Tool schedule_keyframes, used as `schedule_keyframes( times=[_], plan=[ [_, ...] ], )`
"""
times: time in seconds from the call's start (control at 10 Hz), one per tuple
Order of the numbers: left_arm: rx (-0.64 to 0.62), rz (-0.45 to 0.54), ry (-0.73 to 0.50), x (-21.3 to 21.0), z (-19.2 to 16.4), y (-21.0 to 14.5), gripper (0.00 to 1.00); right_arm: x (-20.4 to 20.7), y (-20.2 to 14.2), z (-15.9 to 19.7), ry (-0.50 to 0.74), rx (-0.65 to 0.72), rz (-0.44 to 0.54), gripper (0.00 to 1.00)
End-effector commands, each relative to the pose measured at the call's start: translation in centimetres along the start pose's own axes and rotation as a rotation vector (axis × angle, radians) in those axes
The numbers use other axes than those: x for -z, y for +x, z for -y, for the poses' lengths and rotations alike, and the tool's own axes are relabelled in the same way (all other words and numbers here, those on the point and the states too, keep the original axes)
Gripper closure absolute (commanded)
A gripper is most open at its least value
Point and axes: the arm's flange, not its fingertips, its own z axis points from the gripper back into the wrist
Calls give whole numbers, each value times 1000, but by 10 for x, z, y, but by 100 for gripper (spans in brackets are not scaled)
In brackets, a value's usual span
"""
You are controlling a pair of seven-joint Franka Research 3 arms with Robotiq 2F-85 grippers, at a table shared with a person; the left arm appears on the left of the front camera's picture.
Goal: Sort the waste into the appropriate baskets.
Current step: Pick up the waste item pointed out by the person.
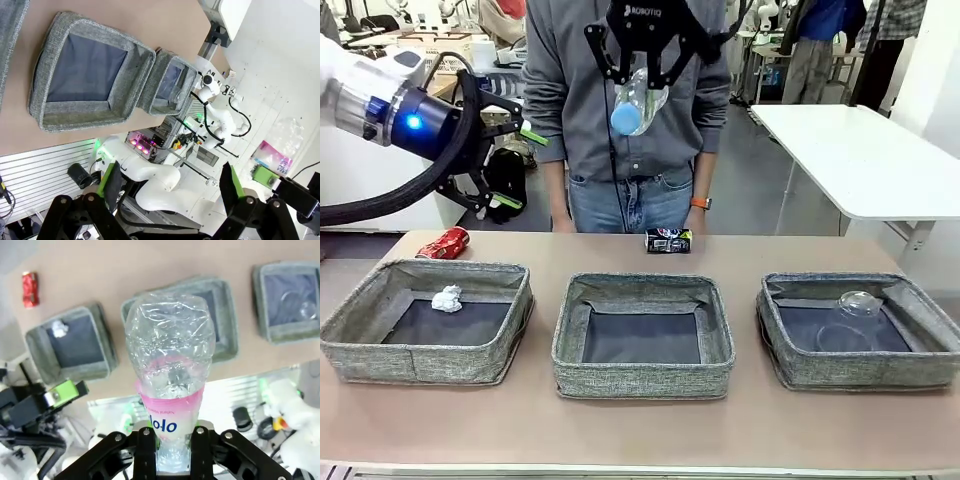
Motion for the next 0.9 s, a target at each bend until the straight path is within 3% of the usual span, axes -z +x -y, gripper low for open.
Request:
schedule_keyframes(
  times=[0.0, 0.1, 0.8],
  plan=[
    [-7, -6, 12, -3, 1, -1, 0, -13, 9, -12, -70, -63, 74, 77],
    [-7, -6, 12, -3, 1, -1, 0, 0, 0, 0, 0, 0, 0, 77],
    [-7, -6, 12, -3, 1, -1, 0, 0, 0, 0, 0, 0, 0, 77]
  ],
)
